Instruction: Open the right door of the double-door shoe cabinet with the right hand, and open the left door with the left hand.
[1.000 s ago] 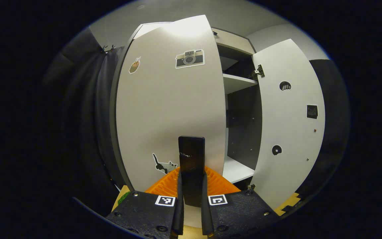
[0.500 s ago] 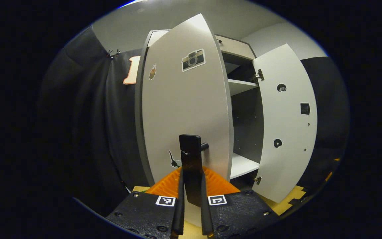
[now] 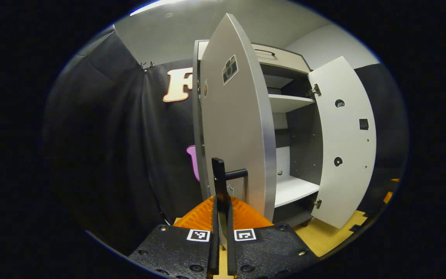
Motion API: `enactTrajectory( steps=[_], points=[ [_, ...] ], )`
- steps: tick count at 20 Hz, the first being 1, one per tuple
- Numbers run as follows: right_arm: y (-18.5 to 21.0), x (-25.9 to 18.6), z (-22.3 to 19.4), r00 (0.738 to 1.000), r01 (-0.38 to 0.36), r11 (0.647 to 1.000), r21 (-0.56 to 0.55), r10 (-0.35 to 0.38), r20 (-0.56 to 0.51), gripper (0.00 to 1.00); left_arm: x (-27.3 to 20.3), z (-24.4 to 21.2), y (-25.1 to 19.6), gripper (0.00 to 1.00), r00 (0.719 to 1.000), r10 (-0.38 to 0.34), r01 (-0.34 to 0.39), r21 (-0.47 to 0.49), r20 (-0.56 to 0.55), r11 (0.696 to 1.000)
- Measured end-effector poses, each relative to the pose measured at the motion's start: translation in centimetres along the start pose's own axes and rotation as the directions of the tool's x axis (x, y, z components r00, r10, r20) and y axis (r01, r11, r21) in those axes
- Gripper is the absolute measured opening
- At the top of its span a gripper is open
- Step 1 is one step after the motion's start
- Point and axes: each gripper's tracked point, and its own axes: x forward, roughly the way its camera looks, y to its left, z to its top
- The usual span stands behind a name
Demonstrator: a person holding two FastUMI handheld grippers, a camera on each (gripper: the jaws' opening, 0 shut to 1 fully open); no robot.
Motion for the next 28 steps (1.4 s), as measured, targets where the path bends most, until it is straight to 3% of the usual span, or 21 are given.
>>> enactTrajectory(
  steps=[3, 4, 6, 9, 10, 15, 17, 19, 21, 24, 25, 26, 27, 28],
  points=[
    [0.6, 0.5, -0.5, 1.0, -0.013, 1.0, 0.0, 0.013, -0.008, 0.99, -0.1, -0.1, 2.0, 0.06, 1.0, 0.03, -0.03, 0.009, 0.002, 1.0],
    [0.7, 0.5, -0.6, 1.0, -0.015, 1.0, -0.002, 0.015, -0.009, 0.94, -0.1, -0.2, 2.8, 0.04, 0.999, 0.043, -0.043, 0.011, 0.005, 0.999],
    [1.1, 0.8, -1.0, 1.0, -0.02, 1.0, 0.001, 0.02, -0.013, 0.99, -0.1, -0.4, 4.6, 0.01, 0.997, 0.071, -0.071, 0.018, 0.003, 0.997],
    [1.1, 0.6, -1.5, 1.0, -0.018, 1.0, 0.014, 0.019, -0.018, 0.94, -0.3, -0.5, 4.3, 0.01, 1.0, 0.029, -0.029, -0.016, 0.01, 0.999],
    [1.0, 0.6, -1.7, 1.0, -0.013, 1.0, 0.023, 0.014, -0.021, 0.99, -0.3, -0.6, 4.3, 0.0, 1.0, 0.027, -0.027, -0.01, 0.016, 1.0],
    [0.2, 0.9, -2.6, 1.0, 0.005, 0.999, 0.032, -0.004, -0.026, 0.94, -0.4, -0.4, 4.3, 0.0, 0.999, 0.029, -0.027, -0.029, 0.041, 0.999],
    [-0.3, 0.8, -2.8, 1.0, 0.009, 0.999, 0.043, -0.008, -0.029, 0.99, -0.6, -0.5, 4.3, 0.0, 0.999, 0.033, -0.032, -0.031, 0.043, 0.999],
    [-0.8, 0.7, -2.9, 0.999, 0.018, 0.999, 0.051, -0.016, -0.03, 0.94, -0.6, -0.4, 4.3, 0.01, 0.998, 0.031, -0.03, -0.035, 0.047, 0.999],
    [-1.4, 0.7, -3.0, 0.999, 0.028, 0.998, 0.054, -0.027, -0.029, 0.99, -0.9, -1.4, 4.1, 0.0, 1.0, 0.03, -0.029, -0.044, 0.01, 0.999],
    [-1.7, 0.9, -3.2, 0.999, 0.038, 0.998, 0.058, -0.035, -0.037, 0.94, -2.8, -1.7, 3.6, 0.11, 0.999, 0.029, -0.028, -0.02, 0.015, 0.999],
    [-1.8, 1.1, -3.3, 0.998, 0.04, 0.997, 0.059, -0.037, -0.04, 0.99, -3.3, -1.5, 4.0, 0.17, 0.998, 0.05, -0.049, -0.021, 0.027, 0.999],
    [-1.7, 1.2, -3.4, 0.998, 0.04, 0.997, 0.059, -0.038, -0.042, 0.99, -4.0, -1.6, 4.0, 0.14, 0.997, 0.069, -0.068, -0.035, 0.028, 0.997],
    [-1.6, 1.2, -3.4, 0.998, 0.04, 0.997, 0.059, -0.038, -0.043, 0.99, -5.0, -1.5, 4.0, 0.22, 0.995, 0.094, -0.093, -0.045, 0.032, 0.995],
    [-1.3, 1.3, -3.4, 0.998, 0.039, 0.998, 0.058, -0.036, -0.043, 0.99, -5.9, -1.4, 4.1, 0.37, 0.992, 0.118, -0.116, -0.053, 0.036, 0.992]
  ],
)
